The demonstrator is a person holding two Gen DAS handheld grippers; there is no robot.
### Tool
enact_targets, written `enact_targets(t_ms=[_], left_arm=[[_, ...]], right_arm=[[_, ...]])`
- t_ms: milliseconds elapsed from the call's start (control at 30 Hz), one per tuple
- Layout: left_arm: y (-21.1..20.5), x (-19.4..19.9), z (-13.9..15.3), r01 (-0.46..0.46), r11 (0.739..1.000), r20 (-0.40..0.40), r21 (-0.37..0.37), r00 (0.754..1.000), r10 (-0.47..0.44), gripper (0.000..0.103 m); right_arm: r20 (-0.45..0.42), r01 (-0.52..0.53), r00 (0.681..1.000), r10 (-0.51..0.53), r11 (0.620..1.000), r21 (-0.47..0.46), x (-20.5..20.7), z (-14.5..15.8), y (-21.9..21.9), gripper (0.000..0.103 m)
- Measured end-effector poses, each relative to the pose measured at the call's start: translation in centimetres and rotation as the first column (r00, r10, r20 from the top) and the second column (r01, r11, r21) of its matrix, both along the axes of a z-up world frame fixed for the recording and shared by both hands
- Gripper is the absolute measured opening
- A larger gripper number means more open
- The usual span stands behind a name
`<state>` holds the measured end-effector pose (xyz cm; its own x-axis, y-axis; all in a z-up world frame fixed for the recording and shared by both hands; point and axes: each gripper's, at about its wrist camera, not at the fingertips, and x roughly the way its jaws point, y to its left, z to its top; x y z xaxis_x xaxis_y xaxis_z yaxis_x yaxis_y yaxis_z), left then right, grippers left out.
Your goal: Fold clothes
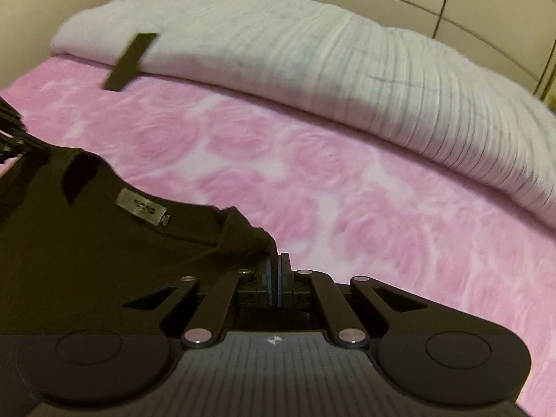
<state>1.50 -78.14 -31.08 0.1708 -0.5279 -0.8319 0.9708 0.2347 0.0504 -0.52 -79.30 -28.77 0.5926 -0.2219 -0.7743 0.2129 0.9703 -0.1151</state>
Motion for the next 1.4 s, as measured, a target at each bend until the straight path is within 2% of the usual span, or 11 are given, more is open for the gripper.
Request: enact_targets(t_ms=[67, 333, 667, 933, 967, 1000, 1033, 1067, 1167, 1300, 1400], left_arm=[[1.4, 0.1, -0.1, -0.050, 0.999, -0.024, -0.017, 0.998, 0.050, 0.029], [13.9, -2.2, 3.2, -0.117, 0.993, -0.079, -0.016, 0.990, 0.116, 0.050], [27.0, -17.6, 4.3, 0.010, 0.988, -0.328, 0.155, 0.944, 0.042, 0.061], [31.5, -24.2, 2.8, 0.028, 0.985, -0.403, 0.171, 0.914, 0.044, 0.065], [32.1, -25.1, 2.6, 0.030, 0.984, -0.413, 0.173, 0.910, 0.045, 0.063], [32.6, -25.9, 2.5, 0.032, 0.984, -0.422, 0.175, 0.906, 0.045, 0.051], [33.2, -26.8, 2.3, 0.035, 0.984, -0.431, 0.177, 0.901, 0.046, 0.036], [33.8, -27.6, 2.1, 0.037, 0.983, -0.440, 0.179, 0.897, 0.046, 0.010], [35.4, -30.1, 1.5, 0.044, 0.982, -0.467, 0.184, 0.883, 0.048, 0.003], [39.6, -29.4, 4.2, 0.034, 0.987, -0.386, 0.156, 0.922, 0.030, 0.002], [42.4, -27.9, 5.2, -0.008, 0.987, -0.332, 0.162, 0.941, 0.062, 0.002]], right_arm=[[0.002, 0.065, 0.998, -0.065, 0.998, -0.005, 0.3, -0.8, -0.2, 0.039], [0.014, 0.151, 0.988, -0.152, 0.987, 0.044, -11.0, 0.9, 2.9, 0.039], [-0.303, 0.357, 0.911, -0.281, 0.905, 0.232, -34.6, 1.7, 9.1, 0.056], [-0.379, 0.460, 0.865, -0.329, 0.821, 0.339, -40.4, -0.5, 11.8, 0.056], [-0.390, 0.463, 0.861, -0.327, 0.820, 0.335, -40.7, -0.8, 12.1, 0.054], [-0.407, 0.467, 0.853, -0.327, 0.826, 0.315, -40.9, -1.1, 12.3, 0.036], [-0.420, 0.471, 0.845, -0.332, 0.833, 0.290, -41.2, -1.1, 12.5, 0.024], [-0.423, 0.473, 0.841, -0.338, 0.838, 0.271, -41.6, -1.0, 12.8, 0.000], [-0.417, 0.474, 0.833, -0.362, 0.858, 0.201, -43.1, 0.1, 14.0, 0.000], [-0.438, 0.501, 0.794, -0.421, 0.862, 0.081, -45.3, 1.4, 15.7, 0.000], [-0.394, 0.522, 0.806, -0.442, 0.845, 0.118, -45.8, 2.8, 16.4, 0.009]])
